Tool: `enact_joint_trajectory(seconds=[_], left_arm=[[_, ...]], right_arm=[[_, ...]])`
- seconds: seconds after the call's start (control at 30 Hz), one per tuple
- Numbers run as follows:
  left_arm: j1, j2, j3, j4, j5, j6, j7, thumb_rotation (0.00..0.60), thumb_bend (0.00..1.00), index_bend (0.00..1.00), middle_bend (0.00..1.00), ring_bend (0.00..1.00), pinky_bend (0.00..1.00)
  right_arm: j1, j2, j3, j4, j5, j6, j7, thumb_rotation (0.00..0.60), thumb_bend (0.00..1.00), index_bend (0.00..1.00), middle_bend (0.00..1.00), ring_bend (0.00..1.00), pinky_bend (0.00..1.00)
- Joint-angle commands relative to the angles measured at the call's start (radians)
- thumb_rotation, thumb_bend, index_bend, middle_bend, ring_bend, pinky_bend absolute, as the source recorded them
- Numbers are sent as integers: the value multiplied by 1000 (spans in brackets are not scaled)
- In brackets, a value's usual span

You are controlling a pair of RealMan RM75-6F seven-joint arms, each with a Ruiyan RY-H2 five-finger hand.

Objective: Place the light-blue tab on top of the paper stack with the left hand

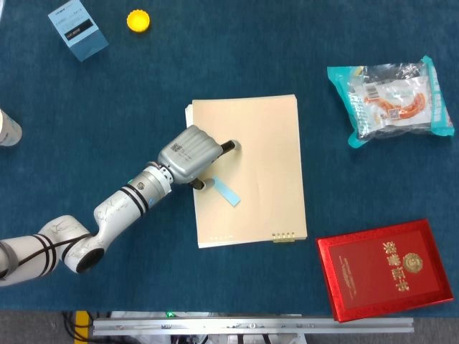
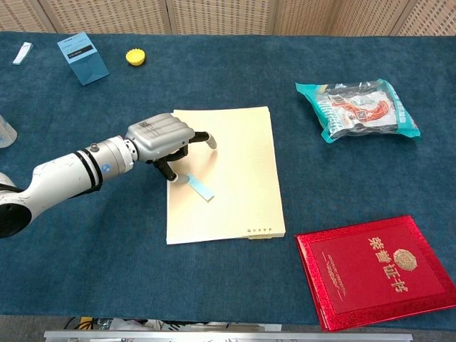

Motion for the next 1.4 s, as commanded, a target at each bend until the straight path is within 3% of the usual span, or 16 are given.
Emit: enact_joint_trajectory(seconds=[0.03,0.43,0.63,0.73,0.83,0.97,1.13,1.27,1.4], left_arm=[[1,3,0,1,-1,0,2,600,203,212,897,955,928],[12,32,-27,-6,-30,18,1,600,203,214,897,955,928],[44,91,-54,-70,-51,77,-23,600,203,214,877,934,919],[71,142,-68,-124,-78,110,-23,600,203,214,831,873,899],[112,208,-79,-194,-118,154,2,600,203,219,744,757,834],[185,285,-89,-279,-173,248,55,600,203,227,589,612,659],[283,355,-84,-316,-180,384,54,600,203,217,467,449,490],[353,387,-69,-308,-154,481,40,600,203,202,399,370,407],[421,409,-61,-302,-138,571,29,600,203,190,376,363,356]], right_arm=[[-1,0,0,0,0,1,0,600,209,238,379,471,513],[-2,2,1,3,-4,4,8,600,209,238,378,471,514],[2,4,3,6,-2,-1,13,600,209,238,379,472,513],[8,7,5,7,-1,-10,15,600,210,238,378,472,513],[15,14,7,4,3,-22,18,600,209,238,378,472,514],[26,28,6,-1,12,-51,24,600,204,238,378,446,512],[51,40,3,-1,35,-116,21,600,185,237,344,341,443],[74,42,-3,5,27,-154,23,600,180,213,314,291,390],[101,41,-15,32,-16,-186,39,600,171,210,301,276,370]])
